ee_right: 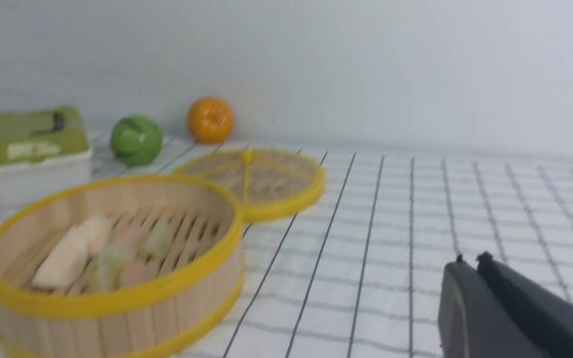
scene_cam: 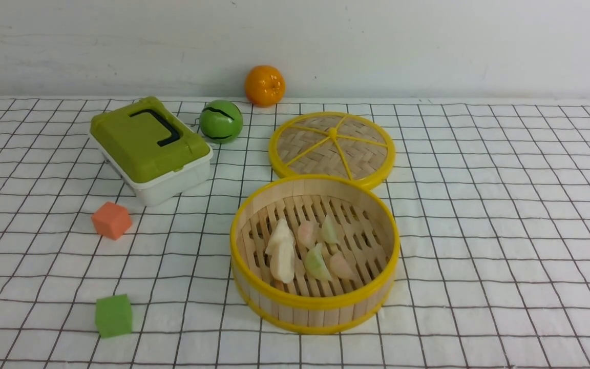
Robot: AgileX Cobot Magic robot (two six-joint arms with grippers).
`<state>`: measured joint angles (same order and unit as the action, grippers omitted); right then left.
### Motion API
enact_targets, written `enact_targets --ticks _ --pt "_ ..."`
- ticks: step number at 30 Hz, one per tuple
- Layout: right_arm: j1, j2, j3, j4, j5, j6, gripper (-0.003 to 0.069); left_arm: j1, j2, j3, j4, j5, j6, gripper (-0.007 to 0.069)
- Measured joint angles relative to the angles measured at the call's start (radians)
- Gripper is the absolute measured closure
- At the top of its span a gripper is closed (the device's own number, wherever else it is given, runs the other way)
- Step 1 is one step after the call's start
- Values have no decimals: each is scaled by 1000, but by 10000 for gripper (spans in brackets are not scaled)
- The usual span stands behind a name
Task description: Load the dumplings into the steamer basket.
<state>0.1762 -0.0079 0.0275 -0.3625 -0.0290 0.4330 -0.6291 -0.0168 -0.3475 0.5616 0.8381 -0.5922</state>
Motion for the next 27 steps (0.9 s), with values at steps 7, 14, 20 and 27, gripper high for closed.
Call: enact_targets --ticks 7,14,20,27 --pt "-99 -2 0 35 -68 0 631 0 0 0 0 -1 0 473" --pt "-142 -2 0 281 15 -281 676 0 0 0 0 0 0 463" --pt "-142 -2 0 331 274 -340 681 0 0 0 0 0 0 458" --pt "-143 -2 -3 342 391 -340 681 0 0 0 0 0 0 450"
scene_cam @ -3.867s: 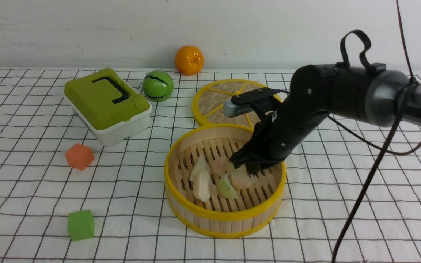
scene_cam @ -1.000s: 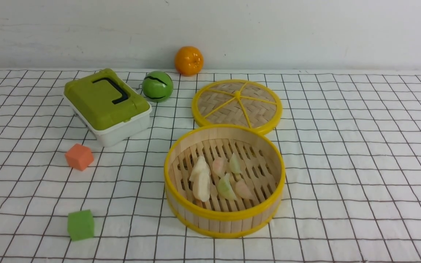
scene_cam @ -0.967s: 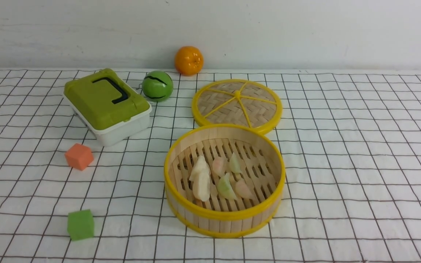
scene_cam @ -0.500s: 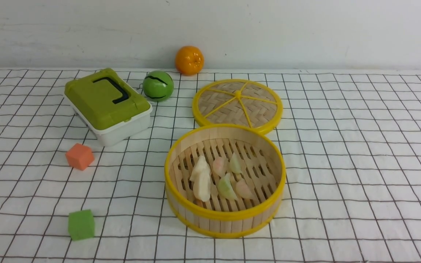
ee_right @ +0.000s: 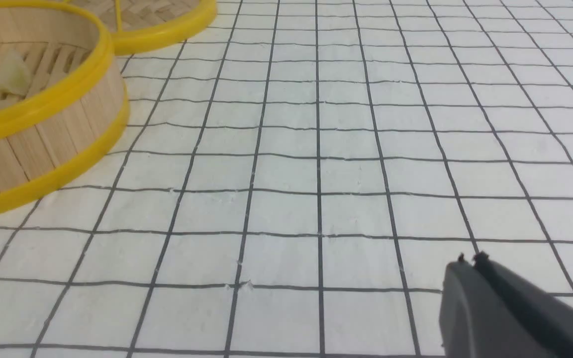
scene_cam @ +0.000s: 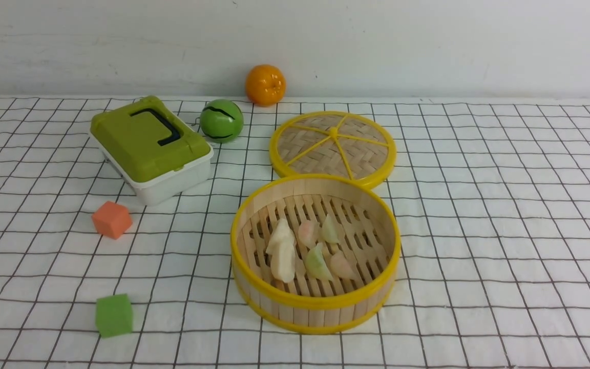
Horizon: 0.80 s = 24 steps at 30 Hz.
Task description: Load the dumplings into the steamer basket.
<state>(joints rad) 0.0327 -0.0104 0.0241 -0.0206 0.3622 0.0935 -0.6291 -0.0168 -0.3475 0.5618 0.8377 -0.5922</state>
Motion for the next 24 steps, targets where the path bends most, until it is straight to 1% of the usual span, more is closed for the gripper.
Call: enact_targets --ticks 24 --pt "0 0 -3 3 10 0 663 0 0 15 -1 -6 0 440"
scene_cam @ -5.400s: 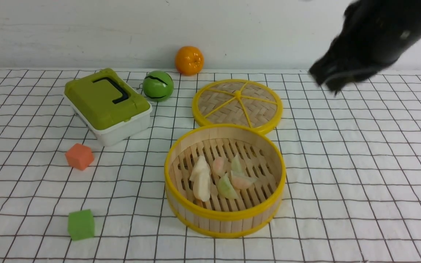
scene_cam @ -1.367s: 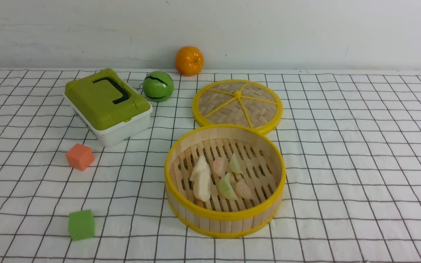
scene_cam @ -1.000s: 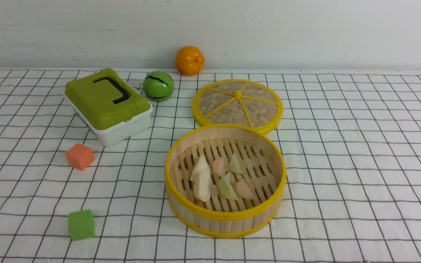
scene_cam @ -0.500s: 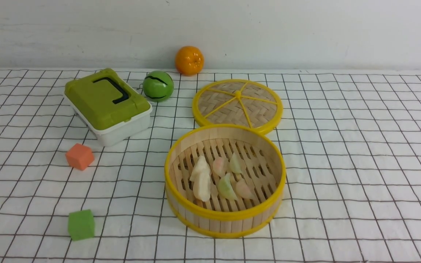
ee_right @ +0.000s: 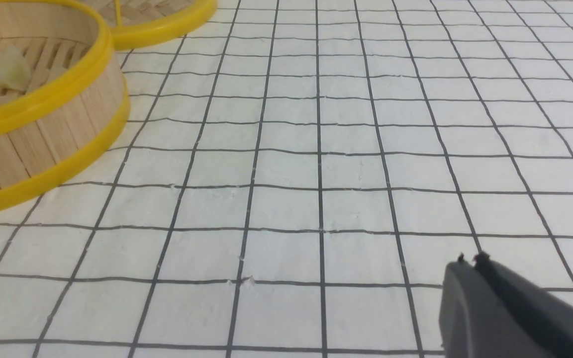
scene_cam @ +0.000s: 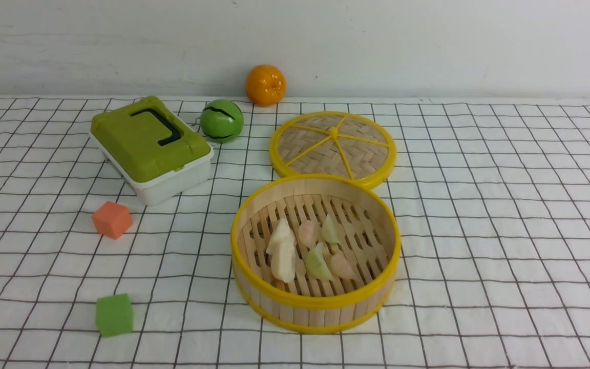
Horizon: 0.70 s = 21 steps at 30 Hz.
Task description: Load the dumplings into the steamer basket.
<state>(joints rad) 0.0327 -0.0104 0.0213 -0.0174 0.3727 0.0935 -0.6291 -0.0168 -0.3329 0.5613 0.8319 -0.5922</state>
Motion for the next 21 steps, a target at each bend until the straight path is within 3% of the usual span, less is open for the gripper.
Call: enact_targets --ticks 6,11,16,21 --pt "0 0 0 0 1 0 659 91 0 56 -5 0 0 436" --pt "0 0 -1 0 3 0 659 300 0 63 -44 -84 38 426" --pt "0 0 -1 0 3 0 659 445 0 66 -204 -255 171 419" --pt "0 0 -1 0 3 0 653 479 0 122 -431 -367 362 414"
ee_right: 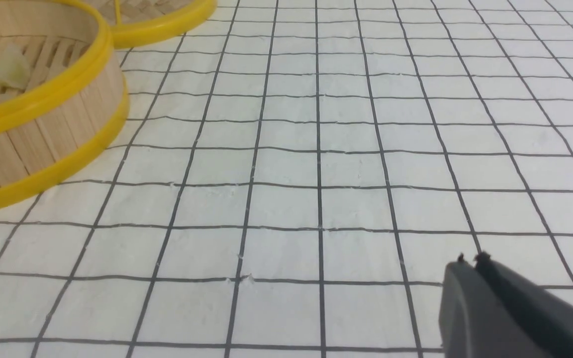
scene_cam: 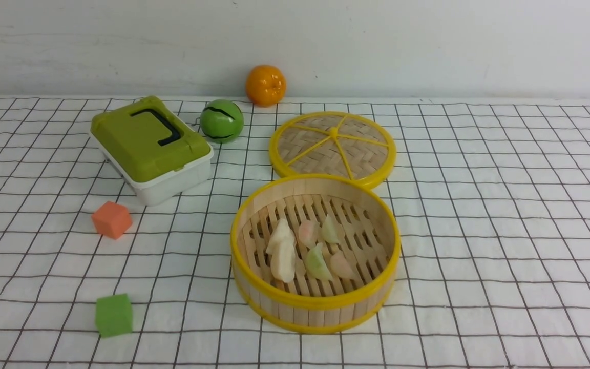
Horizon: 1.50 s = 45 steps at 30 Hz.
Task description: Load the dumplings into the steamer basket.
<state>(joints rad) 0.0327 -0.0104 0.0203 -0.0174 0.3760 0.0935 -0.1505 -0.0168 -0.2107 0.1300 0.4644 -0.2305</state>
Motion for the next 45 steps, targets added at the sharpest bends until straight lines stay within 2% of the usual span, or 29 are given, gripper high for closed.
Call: enact_targets --ticks 2,4,5,9,14,21,25,33,37,45 --pt "0 0 0 0 0 0 651 0 0 43 -45 -78 36 413" --pt "0 0 0 0 0 0 650 0 0 68 -53 -119 40 412" --pt "0 0 0 0 0 0 648 0 0 116 -62 -196 43 410" --pt "0 0 0 0 0 1 642 3 0 224 -75 -336 50 407" --pt "-1 0 0 0 0 1 639 10 0 239 -130 -301 51 407" --pt "-1 0 0 0 0 1 629 10 0 240 -142 -123 51 407" --pt "-1 0 0 0 0 1 629 10 0 240 -142 -96 54 407" --pt "-1 0 0 0 0 1 621 10 0 240 -130 -96 55 493" --pt "-1 0 0 0 0 1 617 10 0 240 -130 -96 55 627" --pt "-1 0 0 0 0 1 606 10 0 240 -130 -96 55 637"
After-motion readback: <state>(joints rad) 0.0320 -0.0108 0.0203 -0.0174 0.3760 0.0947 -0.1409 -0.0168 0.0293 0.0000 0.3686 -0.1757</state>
